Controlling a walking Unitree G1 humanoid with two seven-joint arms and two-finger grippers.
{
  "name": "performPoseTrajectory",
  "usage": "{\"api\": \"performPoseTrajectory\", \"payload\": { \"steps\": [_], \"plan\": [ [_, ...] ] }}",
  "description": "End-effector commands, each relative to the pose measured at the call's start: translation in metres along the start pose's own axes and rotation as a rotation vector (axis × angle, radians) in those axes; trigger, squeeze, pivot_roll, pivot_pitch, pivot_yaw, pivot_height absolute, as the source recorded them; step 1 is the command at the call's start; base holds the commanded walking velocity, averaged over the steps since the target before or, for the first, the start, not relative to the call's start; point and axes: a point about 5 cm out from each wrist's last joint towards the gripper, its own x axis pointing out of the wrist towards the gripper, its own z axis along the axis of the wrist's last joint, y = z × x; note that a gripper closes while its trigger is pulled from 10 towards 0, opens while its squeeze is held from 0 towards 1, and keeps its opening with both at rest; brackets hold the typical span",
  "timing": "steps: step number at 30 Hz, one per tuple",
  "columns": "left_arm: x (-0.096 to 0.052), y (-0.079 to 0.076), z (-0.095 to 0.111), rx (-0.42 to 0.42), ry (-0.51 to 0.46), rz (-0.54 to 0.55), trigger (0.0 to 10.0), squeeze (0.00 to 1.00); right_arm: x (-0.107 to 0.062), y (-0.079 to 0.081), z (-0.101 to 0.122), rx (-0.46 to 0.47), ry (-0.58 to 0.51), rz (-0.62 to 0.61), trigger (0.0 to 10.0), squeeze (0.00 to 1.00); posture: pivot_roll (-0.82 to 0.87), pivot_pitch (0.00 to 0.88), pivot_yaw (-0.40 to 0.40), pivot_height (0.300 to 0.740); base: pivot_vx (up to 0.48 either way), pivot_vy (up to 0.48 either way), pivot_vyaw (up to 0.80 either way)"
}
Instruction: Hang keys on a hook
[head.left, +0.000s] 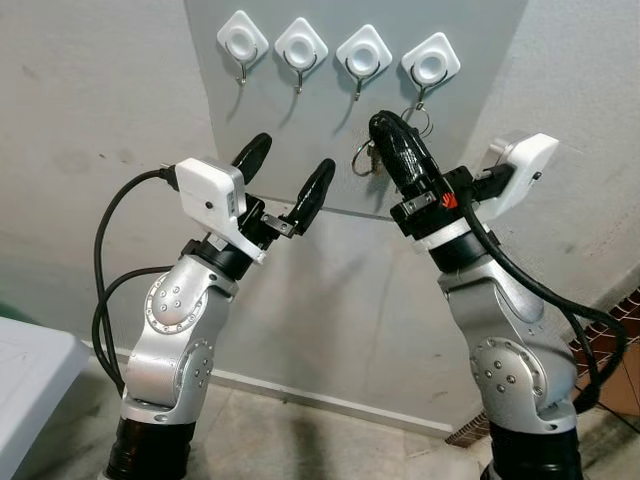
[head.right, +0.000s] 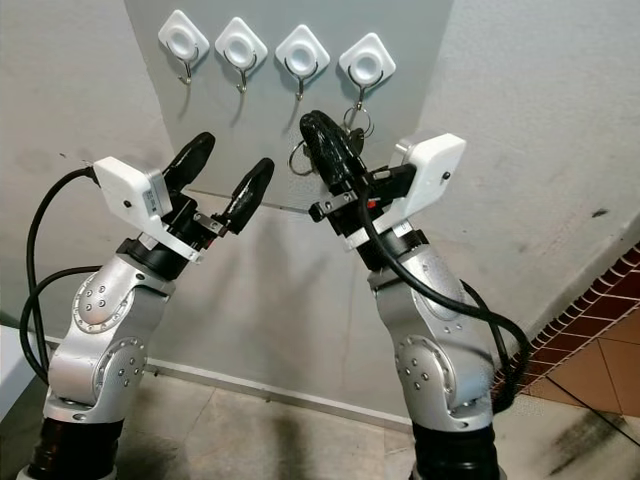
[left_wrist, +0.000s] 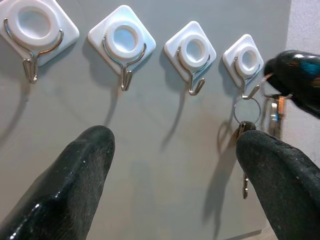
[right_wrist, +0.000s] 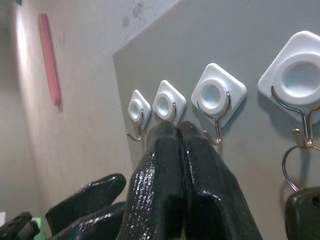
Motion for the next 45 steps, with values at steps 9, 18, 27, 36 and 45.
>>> {"api": "performPoseTrajectory", "payload": {
  "steps": [9,18,27,36,45],
  "plan": [
    [0.001,-0.008,0.006,-0.006,-0.012,-0.027,10.0,0.00,0.014,-0.001,-0.003,0.044,-0.031,0.003,10.0,0.00,0.15,0.076,-0.030,0.740,0.000,0.000,0.00],
    [0.001,-0.009,0.007,-0.010,-0.010,-0.031,10.0,0.00,0.026,0.001,-0.007,0.087,-0.053,0.024,10.0,0.00,0.15,0.081,-0.031,0.740,0.000,0.000,0.00],
    [0.000,-0.011,0.008,-0.015,-0.008,-0.031,10.0,0.00,0.034,0.000,-0.009,0.109,-0.073,0.024,10.0,0.00,0.16,0.089,-0.032,0.740,0.000,0.000,0.00],
    [-0.001,-0.012,0.008,-0.021,-0.006,-0.031,10.0,0.00,0.039,-0.003,-0.010,0.125,-0.091,0.000,10.0,0.00,0.16,0.095,-0.032,0.740,0.000,0.000,0.00],
    [-0.001,-0.013,0.009,-0.022,-0.004,-0.031,10.0,0.00,0.043,-0.010,-0.010,0.189,-0.111,-0.072,10.0,0.00,0.16,0.100,-0.032,0.740,0.000,0.000,0.00]
  ]
}}
